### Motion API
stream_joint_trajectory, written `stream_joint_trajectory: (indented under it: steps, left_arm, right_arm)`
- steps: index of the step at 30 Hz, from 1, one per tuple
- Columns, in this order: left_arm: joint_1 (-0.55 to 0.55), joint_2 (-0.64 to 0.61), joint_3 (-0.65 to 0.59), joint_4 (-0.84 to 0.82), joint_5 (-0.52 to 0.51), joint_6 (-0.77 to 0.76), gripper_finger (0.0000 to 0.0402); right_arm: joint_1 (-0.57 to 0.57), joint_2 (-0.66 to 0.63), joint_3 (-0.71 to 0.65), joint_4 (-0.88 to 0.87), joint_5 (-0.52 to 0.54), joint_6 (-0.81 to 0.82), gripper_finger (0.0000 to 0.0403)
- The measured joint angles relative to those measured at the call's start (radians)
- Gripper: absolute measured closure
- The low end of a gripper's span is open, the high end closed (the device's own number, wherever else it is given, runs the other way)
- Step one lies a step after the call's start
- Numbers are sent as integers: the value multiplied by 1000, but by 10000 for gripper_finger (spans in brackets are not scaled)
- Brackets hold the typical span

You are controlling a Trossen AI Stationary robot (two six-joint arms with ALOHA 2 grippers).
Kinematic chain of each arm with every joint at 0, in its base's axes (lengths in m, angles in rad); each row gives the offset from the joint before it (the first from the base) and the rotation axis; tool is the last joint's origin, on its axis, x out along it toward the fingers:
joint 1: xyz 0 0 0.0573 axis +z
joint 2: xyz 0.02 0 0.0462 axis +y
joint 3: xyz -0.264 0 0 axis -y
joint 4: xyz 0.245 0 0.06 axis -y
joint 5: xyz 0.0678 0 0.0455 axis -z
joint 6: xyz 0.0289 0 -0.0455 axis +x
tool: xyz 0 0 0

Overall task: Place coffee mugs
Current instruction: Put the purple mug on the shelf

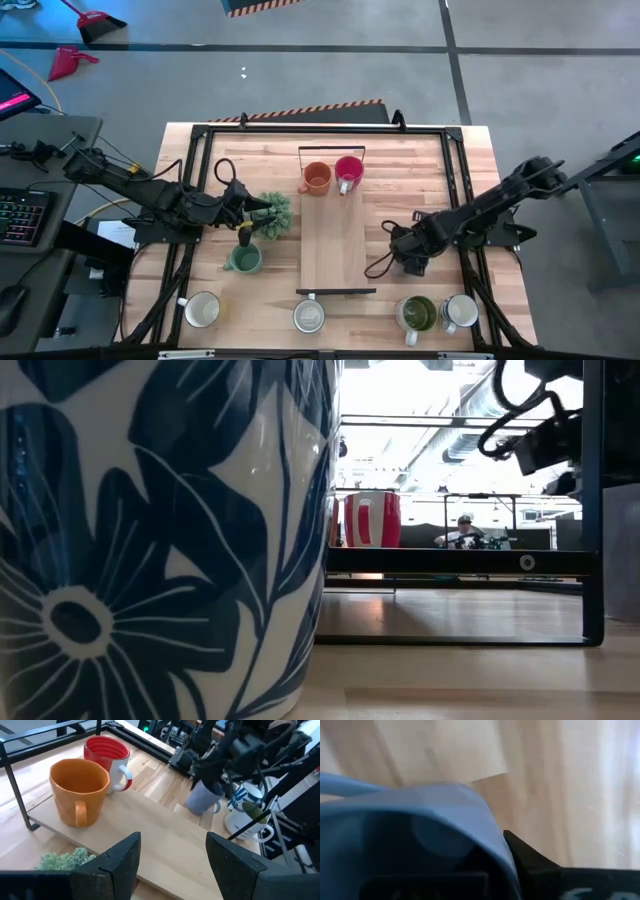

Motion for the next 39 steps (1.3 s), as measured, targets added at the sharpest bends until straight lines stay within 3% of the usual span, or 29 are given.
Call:
stream_joint_trajectory:
  steps: [8, 13, 18, 26, 39]
  left_arm:
    - [0, 0, 0, -12, 0, 8, 188]
    - [1, 0, 0, -12, 0, 24, 188]
    - [1, 0, 0, -14, 0, 42, 188]
    - [1, 0, 0, -32, 7, 42, 188]
    - [1, 0, 0, -90, 7, 45, 188]
  right_arm:
    - [-23, -175, 55, -125, 54, 18, 402]
    - [-24, -274, 194, -282, 107, 94, 402]
    - [-36, -294, 363, -350, 177, 118, 402]
    - [-158, -203, 545, -371, 179, 119, 402]
    - [-302, 121, 796, -360, 131, 33, 403]
